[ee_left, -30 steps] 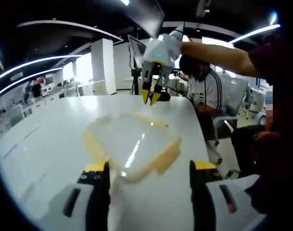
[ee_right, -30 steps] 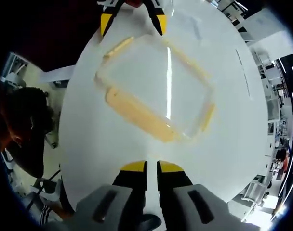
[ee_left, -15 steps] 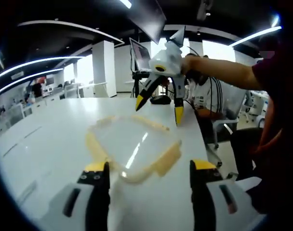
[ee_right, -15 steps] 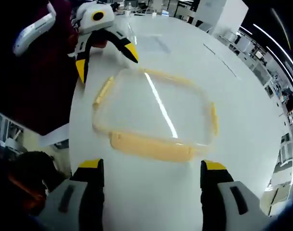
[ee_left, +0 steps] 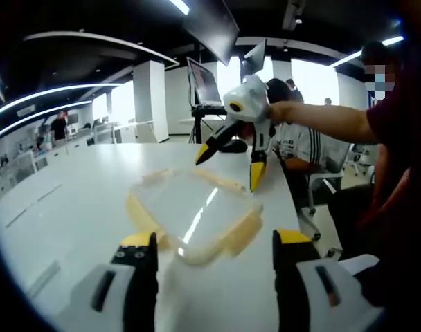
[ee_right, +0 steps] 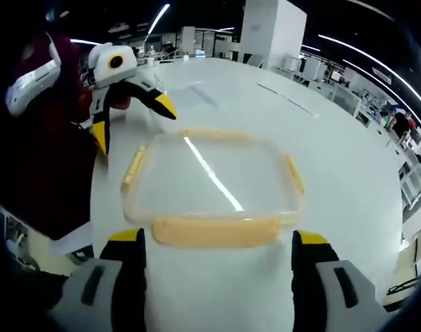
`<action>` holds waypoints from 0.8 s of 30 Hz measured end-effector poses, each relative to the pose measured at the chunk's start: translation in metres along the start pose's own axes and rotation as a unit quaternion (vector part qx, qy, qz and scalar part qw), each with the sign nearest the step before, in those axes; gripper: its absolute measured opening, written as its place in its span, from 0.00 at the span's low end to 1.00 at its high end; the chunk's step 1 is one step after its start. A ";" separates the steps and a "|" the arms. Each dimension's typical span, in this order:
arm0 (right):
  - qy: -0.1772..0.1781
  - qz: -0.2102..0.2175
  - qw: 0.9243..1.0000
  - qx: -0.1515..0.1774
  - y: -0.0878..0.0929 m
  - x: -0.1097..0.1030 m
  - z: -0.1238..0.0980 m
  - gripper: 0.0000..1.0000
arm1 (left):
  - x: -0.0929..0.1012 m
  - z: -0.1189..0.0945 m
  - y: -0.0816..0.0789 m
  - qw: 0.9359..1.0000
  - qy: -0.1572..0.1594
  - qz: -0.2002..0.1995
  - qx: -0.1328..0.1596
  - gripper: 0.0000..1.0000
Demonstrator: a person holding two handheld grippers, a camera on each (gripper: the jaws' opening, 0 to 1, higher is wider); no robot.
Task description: Snap each plastic latch of the storage box into its locked position after aligning the lid with the box until every specified latch is closed and the lid sits flush.
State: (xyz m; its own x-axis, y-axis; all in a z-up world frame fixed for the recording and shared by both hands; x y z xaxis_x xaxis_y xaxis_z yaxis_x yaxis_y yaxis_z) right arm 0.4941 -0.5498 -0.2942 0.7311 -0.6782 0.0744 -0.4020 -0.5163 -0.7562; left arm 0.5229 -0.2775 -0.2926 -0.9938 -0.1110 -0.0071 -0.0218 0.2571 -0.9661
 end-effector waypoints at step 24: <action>-0.012 -0.016 1.000 -0.005 -0.006 0.003 0.007 0.79 | -0.001 -0.001 -0.001 1.000 0.002 0.004 -0.001 0.67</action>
State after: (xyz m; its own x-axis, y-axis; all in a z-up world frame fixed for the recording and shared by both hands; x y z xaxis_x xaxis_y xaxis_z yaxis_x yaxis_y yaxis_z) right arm 0.5021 -0.5449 -0.2939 0.7566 -0.6485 0.0837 -0.3830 -0.5433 -0.7470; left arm 0.5243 -0.2764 -0.2918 -0.9943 -0.1053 -0.0145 -0.0135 0.2606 -0.9653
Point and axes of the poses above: the point that each gripper's makers call its tool centre point, and the gripper's own axes: z roughly forward along the fingers, x roughly to its right, y roughly out of its underside, the point moved 9 cm from there along -z, roughly backward along the fingers, and after that the axes turned 6 degrees about x, right-handed, at the moved point
